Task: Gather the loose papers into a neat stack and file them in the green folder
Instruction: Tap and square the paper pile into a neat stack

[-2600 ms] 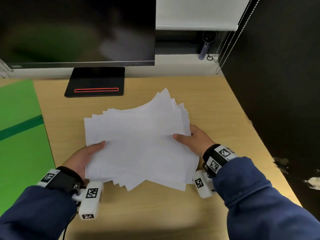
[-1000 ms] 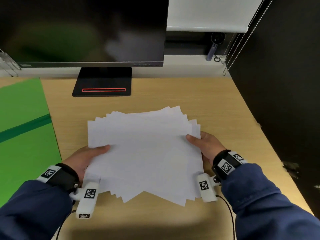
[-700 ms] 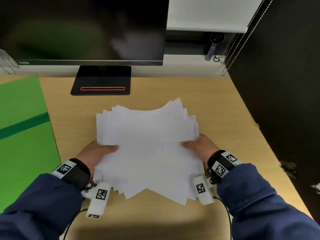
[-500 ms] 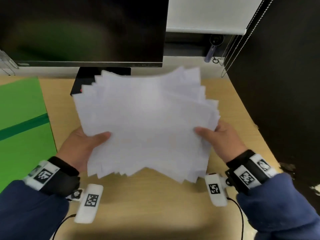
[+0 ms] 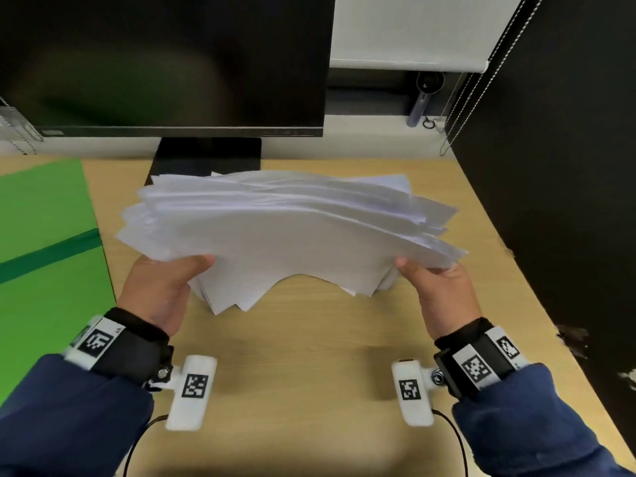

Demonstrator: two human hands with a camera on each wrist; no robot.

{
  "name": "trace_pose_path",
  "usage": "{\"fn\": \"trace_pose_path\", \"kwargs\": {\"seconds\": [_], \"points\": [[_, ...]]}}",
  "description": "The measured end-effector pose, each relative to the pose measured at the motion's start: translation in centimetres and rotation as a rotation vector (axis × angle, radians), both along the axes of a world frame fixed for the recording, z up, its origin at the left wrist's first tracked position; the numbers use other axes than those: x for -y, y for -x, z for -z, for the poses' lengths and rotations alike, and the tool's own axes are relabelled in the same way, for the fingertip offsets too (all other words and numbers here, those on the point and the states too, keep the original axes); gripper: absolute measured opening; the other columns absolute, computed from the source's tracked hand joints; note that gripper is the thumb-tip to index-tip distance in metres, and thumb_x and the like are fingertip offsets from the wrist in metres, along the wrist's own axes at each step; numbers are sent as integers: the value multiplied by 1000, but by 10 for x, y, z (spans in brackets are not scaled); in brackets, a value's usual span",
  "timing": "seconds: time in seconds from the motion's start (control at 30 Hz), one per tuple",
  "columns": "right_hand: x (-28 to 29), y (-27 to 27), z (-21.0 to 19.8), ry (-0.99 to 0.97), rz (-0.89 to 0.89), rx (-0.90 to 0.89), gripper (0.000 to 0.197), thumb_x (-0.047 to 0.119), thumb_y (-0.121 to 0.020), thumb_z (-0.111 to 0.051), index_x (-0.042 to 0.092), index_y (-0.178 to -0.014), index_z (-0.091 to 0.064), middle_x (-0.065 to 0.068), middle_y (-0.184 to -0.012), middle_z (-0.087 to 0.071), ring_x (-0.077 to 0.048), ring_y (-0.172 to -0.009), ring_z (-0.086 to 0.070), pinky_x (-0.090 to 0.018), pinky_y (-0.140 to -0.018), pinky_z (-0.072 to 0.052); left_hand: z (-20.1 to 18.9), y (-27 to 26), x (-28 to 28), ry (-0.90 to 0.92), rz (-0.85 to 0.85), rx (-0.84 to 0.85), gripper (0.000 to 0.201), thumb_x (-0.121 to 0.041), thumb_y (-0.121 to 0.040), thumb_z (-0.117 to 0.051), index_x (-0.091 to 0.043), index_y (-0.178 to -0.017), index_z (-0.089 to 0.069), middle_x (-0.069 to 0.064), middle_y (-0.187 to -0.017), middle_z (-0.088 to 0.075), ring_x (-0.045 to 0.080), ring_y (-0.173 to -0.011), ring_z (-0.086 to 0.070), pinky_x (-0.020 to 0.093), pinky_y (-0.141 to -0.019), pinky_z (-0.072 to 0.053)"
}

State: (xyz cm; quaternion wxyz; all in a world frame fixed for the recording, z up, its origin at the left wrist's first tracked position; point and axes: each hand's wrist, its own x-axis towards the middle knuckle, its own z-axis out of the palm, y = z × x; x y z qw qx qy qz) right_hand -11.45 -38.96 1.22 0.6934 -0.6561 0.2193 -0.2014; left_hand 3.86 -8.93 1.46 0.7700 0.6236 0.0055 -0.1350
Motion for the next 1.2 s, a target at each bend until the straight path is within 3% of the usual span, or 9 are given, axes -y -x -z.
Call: {"fn": "trace_pose_path", "kwargs": {"seconds": [0.13,0.3,0.4,0.47,0.57,0.7,0.83,1.07,1.2], "points": [[-2,-6,-4,74,-2,5,19,-4,-91,-63,13,-94,-71,10,-88,-78,-9,-90,-72,-21,-80,-54,0,-2,2,-15,-46,3,40,16,-86,-58,9,-125,-59,10,-111,-70,30,-111,-64,31,-93,-54],[3,-15,-8,11,57,40,39,-4,-90,-65,9,-127,-61,0,-113,-73,-10,-104,-70,-20,-81,-55,-5,-4,7,-39,-42,53,39,14,-87,-59,20,-126,-54,17,-111,-69,16,-89,-72,18,-75,-57],[3,-18,-5,-4,60,44,41,-5,-89,-63,25,-117,-59,4,-113,-71,-5,-102,-69,-20,-80,-54,-10,-3,11,-59,-40,72,16,17,-87,-56,12,-102,-62,-2,-80,-74,10,-72,-72,21,-71,-55],[6,-19,2,22,90,4,36,1,-89,-65,30,-110,-59,4,-112,-70,-9,-102,-68,-27,-84,-52,-11,-3,13,-49,-10,95,25,21,-87,-51,-1,-90,-62,-6,-76,-74,18,-80,-70,28,-80,-54],[5,-23,13,64,67,-110,25,17,-87,-66,31,-107,-60,1,-114,-70,-19,-109,-66,-38,-91,-54,-9,-1,15,-32,-19,95,38,22,-85,-49,-5,-105,-66,-3,-90,-77,21,-92,-70,31,-85,-54],[-1,-25,21,75,114,-175,24,10,-96,-57,32,-101,-63,9,-108,-72,-12,-105,-67,-43,-101,-51,-4,8,23,8,-34,86,49,19,-87,-52,-23,-103,-74,-5,-101,-78,13,-96,-72,23,-78,-58],[-2,-19,5,7,114,-4,35,1,-96,-58,31,-112,-65,11,-110,-75,-9,-107,-68,-27,-90,-54,-7,5,17,82,-67,112,47,19,-88,-53,-5,-127,-63,5,-111,-73,24,-110,-68,34,-94,-55],[-2,-16,-10,-58,68,71,40,-2,-90,-64,24,-120,-60,7,-110,-72,-3,-97,-70,-20,-77,-54,-8,3,17,-32,-5,87,61,25,-85,-45,-18,-51,-72,-9,-58,-68,8,-64,-68,32,-81,-49],[-7,-19,-15,-20,67,83,38,-2,-90,-64,29,-111,-60,5,-107,-70,-3,-92,-68,-22,-73,-54,-12,5,21,11,43,121,67,29,-80,-36,-22,-93,-77,-6,-93,-77,12,-91,-71,30,-87,-56]]}}
